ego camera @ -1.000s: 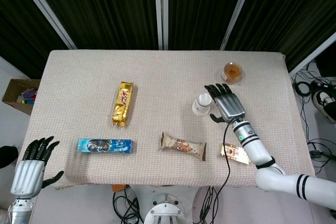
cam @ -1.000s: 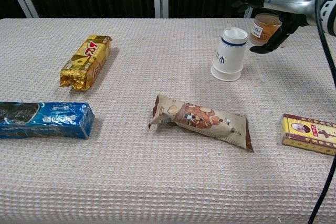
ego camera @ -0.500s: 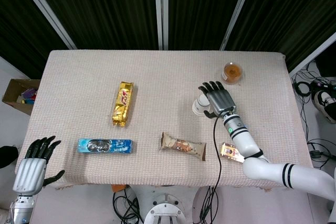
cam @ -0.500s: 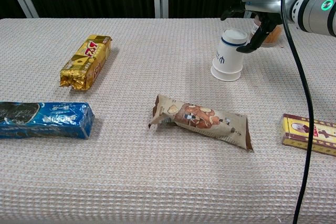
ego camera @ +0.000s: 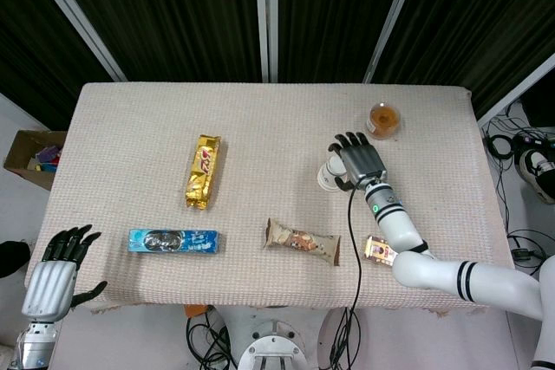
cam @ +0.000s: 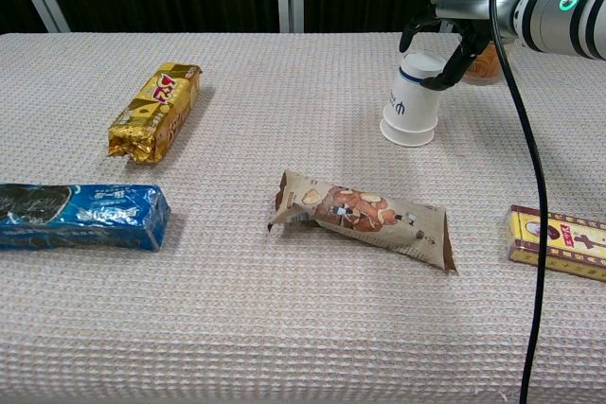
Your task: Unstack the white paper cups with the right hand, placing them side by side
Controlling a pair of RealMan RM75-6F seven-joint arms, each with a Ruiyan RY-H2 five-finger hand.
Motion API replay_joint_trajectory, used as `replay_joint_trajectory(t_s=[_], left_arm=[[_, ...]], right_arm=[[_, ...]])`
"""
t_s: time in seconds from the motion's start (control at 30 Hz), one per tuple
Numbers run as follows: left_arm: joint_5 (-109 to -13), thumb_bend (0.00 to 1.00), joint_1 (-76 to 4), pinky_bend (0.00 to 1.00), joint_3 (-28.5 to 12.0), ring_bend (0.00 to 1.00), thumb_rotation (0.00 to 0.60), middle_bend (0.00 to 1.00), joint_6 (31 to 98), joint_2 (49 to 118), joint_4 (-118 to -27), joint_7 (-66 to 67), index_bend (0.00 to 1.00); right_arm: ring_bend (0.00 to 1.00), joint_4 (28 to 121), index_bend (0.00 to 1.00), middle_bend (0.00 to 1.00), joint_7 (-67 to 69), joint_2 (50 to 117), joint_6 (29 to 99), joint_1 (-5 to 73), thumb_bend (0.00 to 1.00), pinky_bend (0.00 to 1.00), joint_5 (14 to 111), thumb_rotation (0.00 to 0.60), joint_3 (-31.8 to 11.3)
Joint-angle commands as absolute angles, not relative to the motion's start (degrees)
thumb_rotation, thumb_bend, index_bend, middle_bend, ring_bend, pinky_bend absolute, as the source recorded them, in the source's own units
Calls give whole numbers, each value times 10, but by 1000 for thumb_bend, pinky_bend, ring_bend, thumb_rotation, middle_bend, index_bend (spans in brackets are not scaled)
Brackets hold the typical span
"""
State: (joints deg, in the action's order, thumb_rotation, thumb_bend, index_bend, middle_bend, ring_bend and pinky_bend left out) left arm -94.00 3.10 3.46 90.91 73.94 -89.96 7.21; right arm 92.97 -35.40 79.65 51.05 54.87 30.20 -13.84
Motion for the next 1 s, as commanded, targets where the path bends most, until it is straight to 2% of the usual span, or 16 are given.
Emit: replay_joint_trajectory(t_s=[0.03,0.57,0.77,1.0], left_arm=[[-940,125,31,121,35,85,600,101,909,740,-898,72,192],[-935,125,31,121,35,85,600,101,907,740,-895,69,191],[-934,126,30,121,35,85,600,101,907,736,-899,72,191],[-936,126,30,120,35,85,600,101,909,733,-903,74,191]], right_arm=[[0,931,251,111,-352,795,512,553,304,32,298,600,-135],[0,937,344,144,-336,786,525,569,355,31,290,600,-127],[0,989,345,145,-333,741,536,565,355,31,304,600,-129],[0,1103,346,149,-329,649,555,559,355,29,323,600,-143]])
